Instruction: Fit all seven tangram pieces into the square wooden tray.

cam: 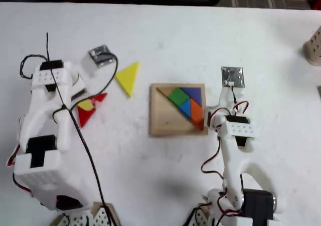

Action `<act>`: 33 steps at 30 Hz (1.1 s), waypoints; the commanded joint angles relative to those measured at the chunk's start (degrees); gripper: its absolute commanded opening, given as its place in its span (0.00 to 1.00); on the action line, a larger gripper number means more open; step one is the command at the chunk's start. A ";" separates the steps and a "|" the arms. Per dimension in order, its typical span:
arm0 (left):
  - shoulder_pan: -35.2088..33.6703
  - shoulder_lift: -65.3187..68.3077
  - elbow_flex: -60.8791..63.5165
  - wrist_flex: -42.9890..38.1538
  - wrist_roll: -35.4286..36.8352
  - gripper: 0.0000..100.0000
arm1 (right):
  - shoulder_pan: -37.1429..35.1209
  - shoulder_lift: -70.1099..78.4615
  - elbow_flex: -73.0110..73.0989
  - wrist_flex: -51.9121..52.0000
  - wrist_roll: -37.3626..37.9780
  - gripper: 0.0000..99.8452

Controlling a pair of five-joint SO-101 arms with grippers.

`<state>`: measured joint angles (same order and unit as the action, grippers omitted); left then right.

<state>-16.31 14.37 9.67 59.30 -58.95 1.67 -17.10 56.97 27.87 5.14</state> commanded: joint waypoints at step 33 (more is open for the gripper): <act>-1.10 17.54 -17.67 15.82 3.16 0.33 | -0.48 -0.57 -0.53 -0.92 0.88 0.02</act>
<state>-18.15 32.48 -7.21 74.33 -59.12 1.67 -17.10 56.97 27.87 5.14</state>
